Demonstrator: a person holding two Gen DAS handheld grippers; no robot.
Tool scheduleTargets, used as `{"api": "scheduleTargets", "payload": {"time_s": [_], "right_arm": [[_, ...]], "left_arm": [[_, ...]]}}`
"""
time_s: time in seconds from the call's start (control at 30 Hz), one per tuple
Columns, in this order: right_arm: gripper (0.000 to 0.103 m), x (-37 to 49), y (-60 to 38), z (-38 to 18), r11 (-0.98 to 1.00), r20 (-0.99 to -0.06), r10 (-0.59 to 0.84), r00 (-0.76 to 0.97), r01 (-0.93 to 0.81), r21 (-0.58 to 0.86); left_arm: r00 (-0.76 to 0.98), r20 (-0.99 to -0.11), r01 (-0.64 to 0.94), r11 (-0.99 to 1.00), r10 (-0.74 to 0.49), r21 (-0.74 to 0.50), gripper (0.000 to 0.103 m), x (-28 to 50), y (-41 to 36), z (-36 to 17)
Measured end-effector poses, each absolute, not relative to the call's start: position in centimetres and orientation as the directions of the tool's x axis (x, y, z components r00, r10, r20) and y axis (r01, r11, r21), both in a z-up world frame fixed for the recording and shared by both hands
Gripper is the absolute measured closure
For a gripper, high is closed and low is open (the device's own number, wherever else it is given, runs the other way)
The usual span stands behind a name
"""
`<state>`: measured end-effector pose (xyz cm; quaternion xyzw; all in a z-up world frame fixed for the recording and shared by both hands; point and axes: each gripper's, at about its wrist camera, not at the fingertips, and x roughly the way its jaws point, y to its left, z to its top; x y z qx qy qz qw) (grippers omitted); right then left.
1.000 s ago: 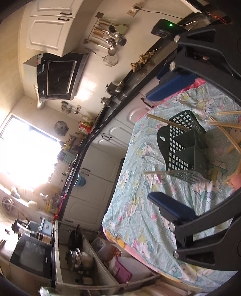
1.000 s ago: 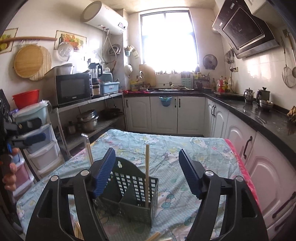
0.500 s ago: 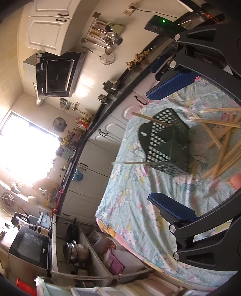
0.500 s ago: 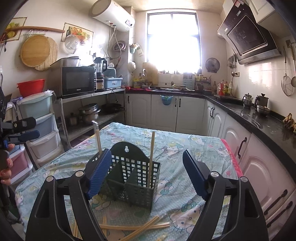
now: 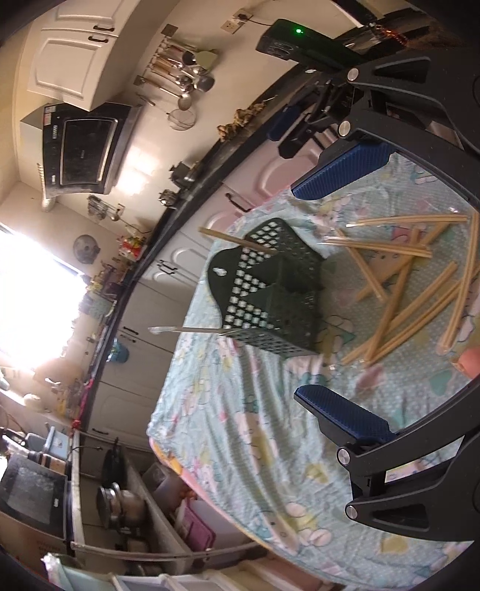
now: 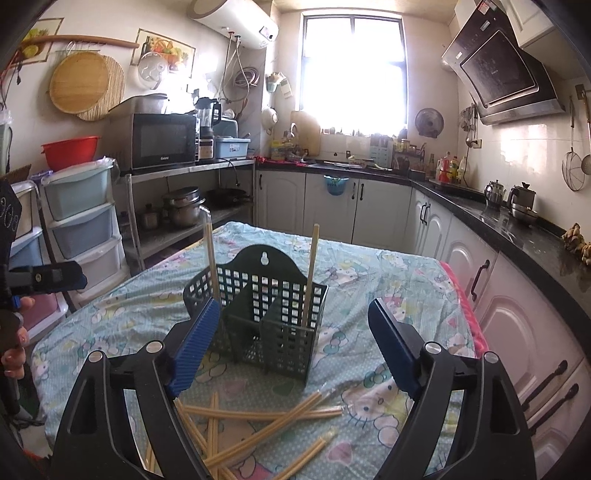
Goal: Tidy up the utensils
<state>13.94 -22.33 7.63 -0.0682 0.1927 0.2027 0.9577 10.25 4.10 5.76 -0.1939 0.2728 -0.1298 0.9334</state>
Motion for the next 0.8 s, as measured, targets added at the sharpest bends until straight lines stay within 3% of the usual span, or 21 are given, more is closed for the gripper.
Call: {"api": "scheduleTargets", "payload": {"time_s": [0.4,0.8], "right_arm": [[0.023,12.7,-23.0,5.8,0.908,-0.442,0.343,0.829,-0.414,-0.071],[0.023,11.9,-23.6,3.7,0.905,-0.508,0.333,0.794,-0.421,-0.065]], "left_arm": [[0.706,-0.585,0.128,0.885,-0.399,-0.448,0.011,9.2,2.1,1.1],[0.619,-0.655,0.101,0.871,-0.434,-0.481,0.011,7.8,1.7,-2.3]]}}
